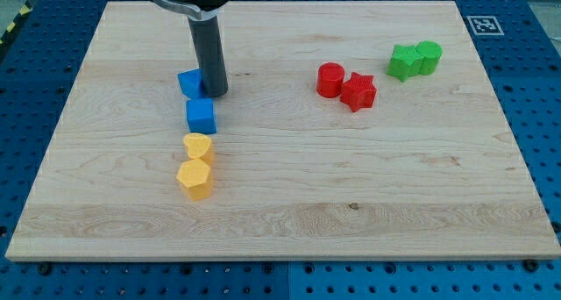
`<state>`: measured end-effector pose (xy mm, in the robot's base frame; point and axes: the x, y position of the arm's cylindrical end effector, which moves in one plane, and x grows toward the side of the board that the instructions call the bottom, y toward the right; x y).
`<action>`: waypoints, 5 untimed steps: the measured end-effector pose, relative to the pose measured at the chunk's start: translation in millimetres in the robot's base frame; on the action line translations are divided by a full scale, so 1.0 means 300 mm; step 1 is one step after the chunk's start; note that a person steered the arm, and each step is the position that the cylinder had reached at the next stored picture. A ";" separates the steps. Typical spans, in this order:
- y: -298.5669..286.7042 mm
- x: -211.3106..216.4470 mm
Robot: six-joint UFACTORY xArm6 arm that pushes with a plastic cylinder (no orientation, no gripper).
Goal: Slide the red star slightly up
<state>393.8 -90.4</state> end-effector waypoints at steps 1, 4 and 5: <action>0.140 0.000; 0.183 0.177; 0.183 0.203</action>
<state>454.6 -35.6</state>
